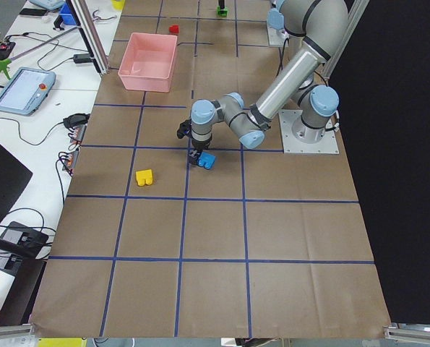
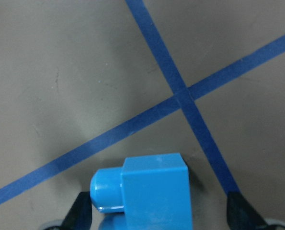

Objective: Put all blocks into box

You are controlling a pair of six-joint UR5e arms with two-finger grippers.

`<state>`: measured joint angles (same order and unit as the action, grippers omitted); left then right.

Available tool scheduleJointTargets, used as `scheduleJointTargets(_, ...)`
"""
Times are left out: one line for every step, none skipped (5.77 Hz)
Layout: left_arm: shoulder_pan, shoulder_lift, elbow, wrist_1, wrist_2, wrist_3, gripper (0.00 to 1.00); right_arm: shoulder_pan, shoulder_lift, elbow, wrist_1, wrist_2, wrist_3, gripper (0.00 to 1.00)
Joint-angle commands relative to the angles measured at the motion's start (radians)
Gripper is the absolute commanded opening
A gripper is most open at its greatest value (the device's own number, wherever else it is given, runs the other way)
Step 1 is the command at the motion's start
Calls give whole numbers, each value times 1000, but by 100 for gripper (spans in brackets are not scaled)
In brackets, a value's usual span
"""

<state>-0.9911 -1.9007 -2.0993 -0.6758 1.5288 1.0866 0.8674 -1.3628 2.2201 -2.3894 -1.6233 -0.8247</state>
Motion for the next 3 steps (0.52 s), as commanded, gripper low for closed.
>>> scheduleJointTargets(3, 0, -1, -1, -6, 10, 98, -10, 1, 4, -2, 0, -13, 82)
scheduleJointTargets(5, 0, -1, -1, -7, 10, 96, -10, 1, 12, -2, 0, -14, 72)
scheduleJointTargets(5, 0, 1, -1, -7, 12, 80, -10, -1, 16, -2, 5, -11, 45)
